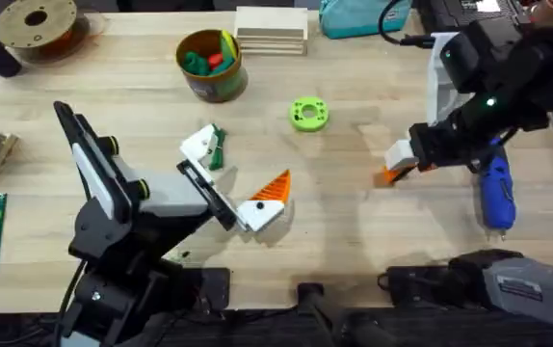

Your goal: Pick up the gripper from the table and insert it into the empty holder that is missing its gripper. Then pick up a screw, insert it into the mounting hole, and use the screwdriver to tighten it. Finally, clean up the table by picking up the vegetable and placing it into the bucket.

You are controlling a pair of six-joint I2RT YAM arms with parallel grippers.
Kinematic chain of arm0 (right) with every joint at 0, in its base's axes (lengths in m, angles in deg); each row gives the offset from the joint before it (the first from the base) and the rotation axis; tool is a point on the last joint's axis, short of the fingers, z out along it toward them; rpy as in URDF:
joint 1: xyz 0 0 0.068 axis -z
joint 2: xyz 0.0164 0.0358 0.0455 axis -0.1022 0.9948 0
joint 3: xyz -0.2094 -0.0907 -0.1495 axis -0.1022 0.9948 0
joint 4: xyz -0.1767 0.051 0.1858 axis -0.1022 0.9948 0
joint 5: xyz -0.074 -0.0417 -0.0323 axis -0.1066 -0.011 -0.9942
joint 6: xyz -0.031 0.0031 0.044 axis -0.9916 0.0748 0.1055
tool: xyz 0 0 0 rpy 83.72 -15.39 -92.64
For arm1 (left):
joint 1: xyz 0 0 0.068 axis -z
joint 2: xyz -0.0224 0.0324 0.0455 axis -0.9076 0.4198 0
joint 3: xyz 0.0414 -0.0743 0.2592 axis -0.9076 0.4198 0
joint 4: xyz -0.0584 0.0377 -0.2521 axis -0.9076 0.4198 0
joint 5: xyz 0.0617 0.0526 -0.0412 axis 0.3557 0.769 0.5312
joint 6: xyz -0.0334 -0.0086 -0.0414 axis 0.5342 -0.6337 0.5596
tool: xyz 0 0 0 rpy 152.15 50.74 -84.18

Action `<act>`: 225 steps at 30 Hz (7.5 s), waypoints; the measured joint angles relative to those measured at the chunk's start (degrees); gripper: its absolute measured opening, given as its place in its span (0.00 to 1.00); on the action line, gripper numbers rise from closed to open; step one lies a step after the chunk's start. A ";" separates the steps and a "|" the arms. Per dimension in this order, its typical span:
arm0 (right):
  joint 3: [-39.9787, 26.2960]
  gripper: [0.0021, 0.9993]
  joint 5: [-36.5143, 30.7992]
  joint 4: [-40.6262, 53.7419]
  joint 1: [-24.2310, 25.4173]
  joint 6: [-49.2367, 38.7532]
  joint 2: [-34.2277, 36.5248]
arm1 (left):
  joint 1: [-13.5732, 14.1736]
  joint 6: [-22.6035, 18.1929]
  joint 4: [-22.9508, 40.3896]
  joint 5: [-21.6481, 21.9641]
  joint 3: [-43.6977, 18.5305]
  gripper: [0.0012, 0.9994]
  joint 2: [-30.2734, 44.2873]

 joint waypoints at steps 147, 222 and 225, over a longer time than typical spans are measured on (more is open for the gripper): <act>-1.42 0.02 80.20 -23.36 -11.43 -21.06 21.43 | -0.07 0.63 0.10 -15.21 0.04 0.99 0.00; -1.18 0.01 85.09 -71.44 -19.12 36.50 29.47 | -0.35 1.33 0.28 -12.47 0.09 0.99 0.02; -1.18 0.01 84.86 -74.11 -19.45 39.28 29.58 | -0.57 1.30 0.24 -11.71 0.09 0.99 0.01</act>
